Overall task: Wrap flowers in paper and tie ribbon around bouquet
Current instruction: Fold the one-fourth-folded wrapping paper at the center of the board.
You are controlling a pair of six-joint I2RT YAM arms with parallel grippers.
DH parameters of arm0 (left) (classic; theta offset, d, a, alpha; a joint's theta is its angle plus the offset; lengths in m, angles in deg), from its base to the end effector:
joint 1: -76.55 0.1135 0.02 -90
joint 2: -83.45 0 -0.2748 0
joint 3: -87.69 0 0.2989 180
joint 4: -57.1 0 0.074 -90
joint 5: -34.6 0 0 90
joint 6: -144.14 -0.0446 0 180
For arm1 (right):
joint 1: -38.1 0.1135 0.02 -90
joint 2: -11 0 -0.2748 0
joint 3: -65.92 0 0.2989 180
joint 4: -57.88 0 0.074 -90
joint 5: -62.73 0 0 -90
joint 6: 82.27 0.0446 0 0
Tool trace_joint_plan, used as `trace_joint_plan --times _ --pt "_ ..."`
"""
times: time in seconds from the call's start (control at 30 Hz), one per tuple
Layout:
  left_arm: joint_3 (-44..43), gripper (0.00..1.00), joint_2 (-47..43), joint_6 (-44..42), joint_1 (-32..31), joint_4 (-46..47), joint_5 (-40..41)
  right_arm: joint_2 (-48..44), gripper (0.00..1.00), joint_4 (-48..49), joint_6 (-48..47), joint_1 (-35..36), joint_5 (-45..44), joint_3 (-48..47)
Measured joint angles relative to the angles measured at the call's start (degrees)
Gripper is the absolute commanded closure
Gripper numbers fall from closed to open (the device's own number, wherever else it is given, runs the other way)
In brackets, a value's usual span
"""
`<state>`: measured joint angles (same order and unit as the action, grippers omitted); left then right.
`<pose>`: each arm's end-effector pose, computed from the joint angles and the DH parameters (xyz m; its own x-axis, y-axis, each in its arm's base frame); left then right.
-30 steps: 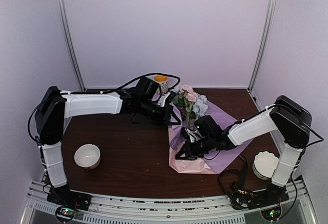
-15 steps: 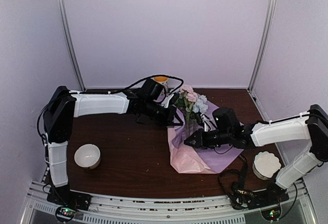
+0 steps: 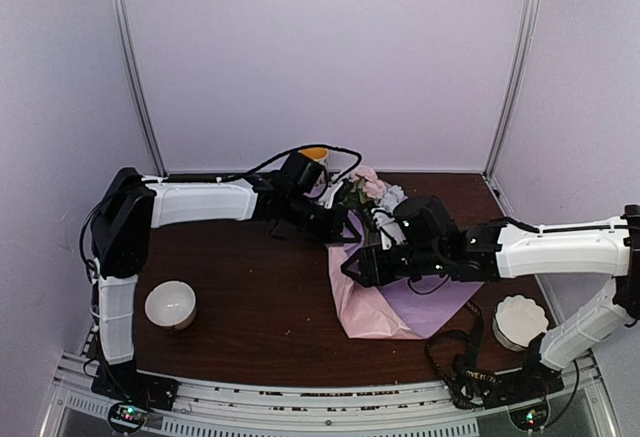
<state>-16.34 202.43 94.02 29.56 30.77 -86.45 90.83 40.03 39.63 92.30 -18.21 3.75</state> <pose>0.3421 -0.4005 0.2028 -0.9165 0.1772 -0.3585 0.3951 0.5403 -0.7430 0.2004 0.2899 0.2247 -0.7513 -0.1496 -0.6427 -0.5641 0.6511 0.5078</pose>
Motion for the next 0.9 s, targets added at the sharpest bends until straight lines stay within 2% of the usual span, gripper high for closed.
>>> trace_joint_plan --times 0.4,0.53,0.63,0.7,0.73,0.83,0.9 --pt "-0.15 1.0 0.09 -1.01 0.0 -0.37 0.02 4.83 0.46 -7.69 -3.78 2.71 -7.19 -4.42" --pt "-0.15 1.0 0.15 -1.09 0.0 -0.39 0.02 7.43 0.58 -8.87 -4.87 3.63 -7.43 -6.54" --pt "-0.15 1.0 0.28 -1.38 0.0 -0.42 0.04 8.68 0.79 -9.55 -5.51 3.98 -7.43 -7.43" --pt "-0.15 1.0 0.31 -1.53 0.0 -0.48 0.11 8.85 0.89 -10.14 -5.64 4.15 -7.52 -7.45" --pt "-0.15 0.97 0.31 -1.7 0.0 -0.59 0.17 8.85 0.92 -10.64 -5.6 4.15 -7.72 -7.45" --pt "-0.79 0.67 0.31 -2.82 0.0 -2.19 0.81 8.85 0.97 -12.09 -5.29 4.15 -8.92 -7.48" --pt "-1.79 0.53 0.31 -4.13 0.0 -3.87 1.81 8.85 1.0 -12.68 -4.52 4.04 -9.44 -7.28"
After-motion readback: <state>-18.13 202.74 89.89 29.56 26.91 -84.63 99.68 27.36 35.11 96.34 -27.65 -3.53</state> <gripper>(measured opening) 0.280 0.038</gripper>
